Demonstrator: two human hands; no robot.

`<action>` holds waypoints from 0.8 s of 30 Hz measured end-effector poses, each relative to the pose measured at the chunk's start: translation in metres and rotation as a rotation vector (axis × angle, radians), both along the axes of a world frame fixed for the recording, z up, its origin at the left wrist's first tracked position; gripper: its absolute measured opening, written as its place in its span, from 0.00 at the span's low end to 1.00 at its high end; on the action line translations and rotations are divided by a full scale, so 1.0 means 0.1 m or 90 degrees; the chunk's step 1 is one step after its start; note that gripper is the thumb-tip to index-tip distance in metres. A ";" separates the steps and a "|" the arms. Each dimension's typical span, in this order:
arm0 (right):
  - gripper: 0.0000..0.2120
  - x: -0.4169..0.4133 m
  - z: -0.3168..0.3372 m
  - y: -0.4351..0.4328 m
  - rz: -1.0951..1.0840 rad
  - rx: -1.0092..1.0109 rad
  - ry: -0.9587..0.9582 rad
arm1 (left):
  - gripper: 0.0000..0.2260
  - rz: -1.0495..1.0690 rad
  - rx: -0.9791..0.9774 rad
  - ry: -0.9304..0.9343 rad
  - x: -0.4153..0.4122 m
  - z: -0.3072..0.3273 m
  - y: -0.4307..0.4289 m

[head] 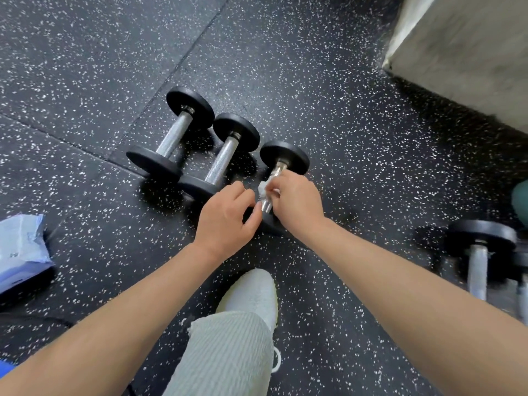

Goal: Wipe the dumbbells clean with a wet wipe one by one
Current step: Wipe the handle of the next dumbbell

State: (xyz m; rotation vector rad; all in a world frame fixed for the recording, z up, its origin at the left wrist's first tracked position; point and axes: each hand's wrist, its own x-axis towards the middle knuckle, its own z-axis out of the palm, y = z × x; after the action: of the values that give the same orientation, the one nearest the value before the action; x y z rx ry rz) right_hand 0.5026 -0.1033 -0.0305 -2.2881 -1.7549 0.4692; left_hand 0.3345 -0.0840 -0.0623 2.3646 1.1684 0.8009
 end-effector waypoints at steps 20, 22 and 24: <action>0.09 0.17 -0.10 0.21 -0.068 0.056 -0.103 | 0.11 0.007 0.008 0.007 0.06 0.06 -0.12; 0.09 0.17 -0.09 0.19 -0.073 0.061 -0.111 | 0.11 0.010 0.008 0.008 0.08 0.07 -0.13; 0.07 0.13 -0.07 0.08 -0.042 0.069 -0.128 | 0.11 0.013 0.007 0.006 0.10 0.06 -0.14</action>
State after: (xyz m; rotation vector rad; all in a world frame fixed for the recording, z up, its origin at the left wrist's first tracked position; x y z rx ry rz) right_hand 0.5158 -0.0957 -0.0375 -2.3773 -1.7393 0.1316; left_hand 0.3445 -0.0981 -0.0567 2.3710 1.1966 0.8052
